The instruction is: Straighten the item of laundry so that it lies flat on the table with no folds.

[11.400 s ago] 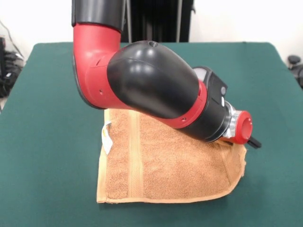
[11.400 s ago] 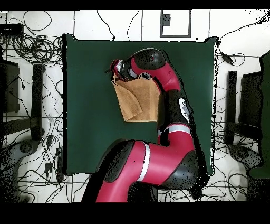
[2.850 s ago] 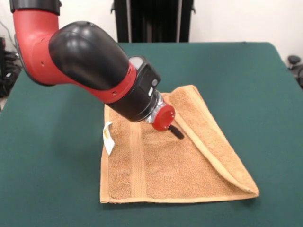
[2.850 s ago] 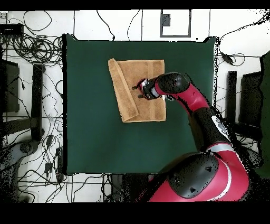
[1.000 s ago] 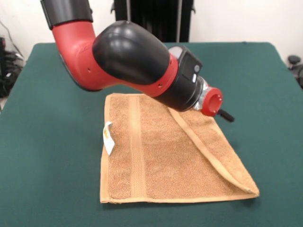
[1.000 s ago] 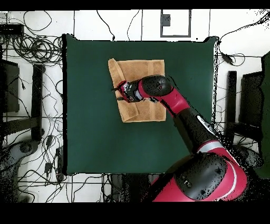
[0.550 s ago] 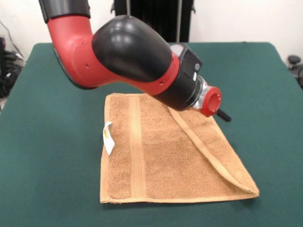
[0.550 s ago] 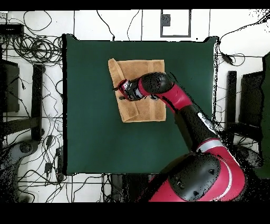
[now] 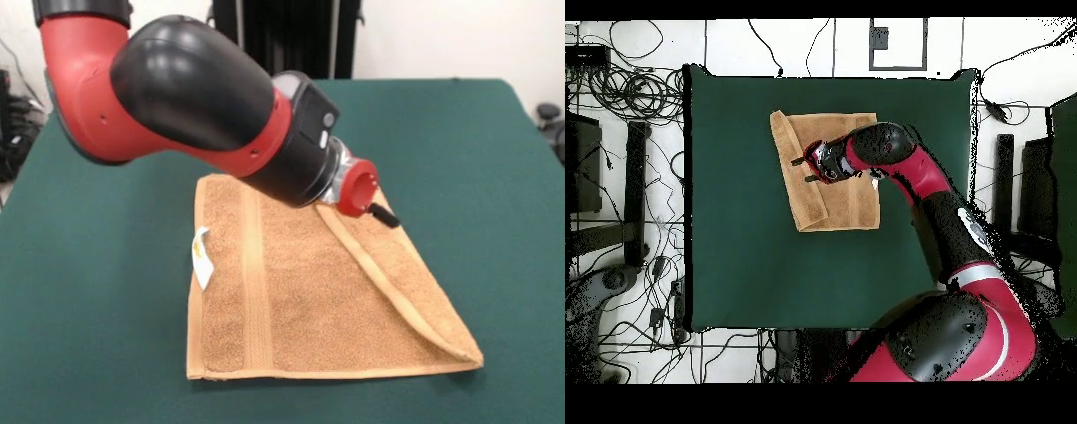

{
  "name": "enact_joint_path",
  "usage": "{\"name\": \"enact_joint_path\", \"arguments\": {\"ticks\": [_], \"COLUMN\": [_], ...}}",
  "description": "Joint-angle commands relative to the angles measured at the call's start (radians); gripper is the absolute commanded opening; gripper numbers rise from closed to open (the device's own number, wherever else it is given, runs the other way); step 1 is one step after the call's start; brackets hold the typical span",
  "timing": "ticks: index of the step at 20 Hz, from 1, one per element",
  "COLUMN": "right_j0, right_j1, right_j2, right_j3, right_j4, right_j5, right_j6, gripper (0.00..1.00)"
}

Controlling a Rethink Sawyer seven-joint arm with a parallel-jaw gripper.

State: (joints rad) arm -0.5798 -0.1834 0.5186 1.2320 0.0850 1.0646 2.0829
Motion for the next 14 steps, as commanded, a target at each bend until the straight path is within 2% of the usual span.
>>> {"name": "enact_joint_path", "arguments": {"ticks": [1,8,14], "right_j0": [0.019,-0.013,-0.005], "right_j1": [0.074,0.140,0.169], "right_j2": [-0.019,0.040,0.055], "right_j3": [-0.078,-0.006,-0.021], "right_j4": [-0.025,0.019,0.017], "right_j5": [0.080,-0.016,-0.037], "right_j6": [-0.041,-0.072,-0.073], "gripper": [1.00,1.00,1.00]}}
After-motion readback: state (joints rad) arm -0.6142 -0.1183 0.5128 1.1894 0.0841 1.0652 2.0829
